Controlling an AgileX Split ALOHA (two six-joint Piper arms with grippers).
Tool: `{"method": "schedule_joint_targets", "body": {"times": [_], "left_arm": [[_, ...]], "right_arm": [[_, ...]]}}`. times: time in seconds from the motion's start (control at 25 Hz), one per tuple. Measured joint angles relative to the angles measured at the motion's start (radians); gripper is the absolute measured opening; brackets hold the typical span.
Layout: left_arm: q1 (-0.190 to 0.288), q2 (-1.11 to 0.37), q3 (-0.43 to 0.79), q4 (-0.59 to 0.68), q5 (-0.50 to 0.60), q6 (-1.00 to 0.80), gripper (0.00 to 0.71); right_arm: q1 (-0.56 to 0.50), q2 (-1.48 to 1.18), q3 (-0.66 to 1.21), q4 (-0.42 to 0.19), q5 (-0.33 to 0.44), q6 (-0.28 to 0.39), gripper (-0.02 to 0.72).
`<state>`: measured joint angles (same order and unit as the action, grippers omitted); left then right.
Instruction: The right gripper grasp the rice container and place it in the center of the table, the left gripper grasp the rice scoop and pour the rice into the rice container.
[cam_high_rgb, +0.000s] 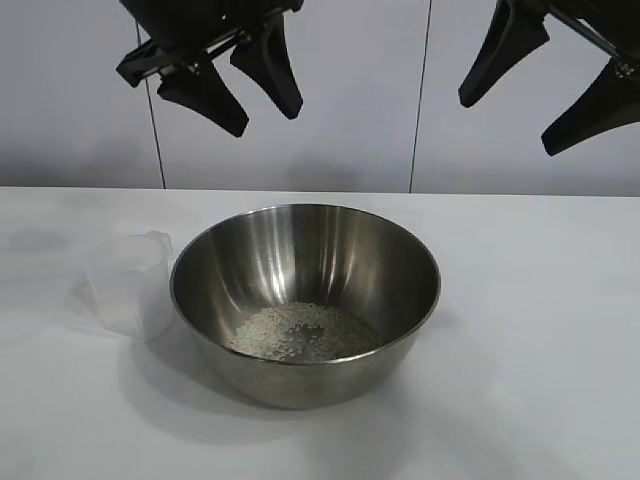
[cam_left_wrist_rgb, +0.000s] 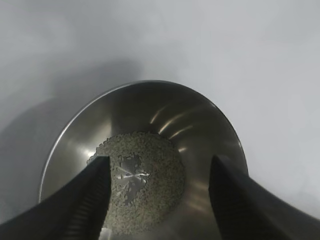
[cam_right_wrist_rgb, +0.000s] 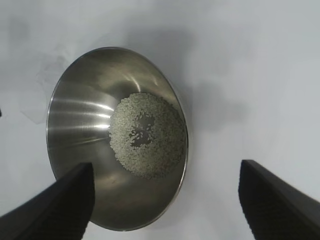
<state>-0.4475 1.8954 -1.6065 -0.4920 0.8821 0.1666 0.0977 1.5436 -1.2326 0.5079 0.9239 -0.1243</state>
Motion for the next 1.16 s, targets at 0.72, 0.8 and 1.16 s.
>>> {"method": "schedule_joint_targets", "body": {"times": [0.72,0.8,1.16], "left_arm": [[0.0,-0.001,-0.001,-0.001,0.0,-0.026,0.423],[0.0,-0.001,-0.001,-0.001,0.0,-0.026,0.423],[0.0,-0.001,-0.001,-0.001,-0.004,-0.026,0.423]], "right_arm": [[0.0,0.0,0.0,0.005,-0.007,0.0,0.545],[0.0,0.0,0.0,0.005,-0.015,0.0,0.545],[0.0,0.0,0.0,0.007,-0.141,0.0,0.545]]}}
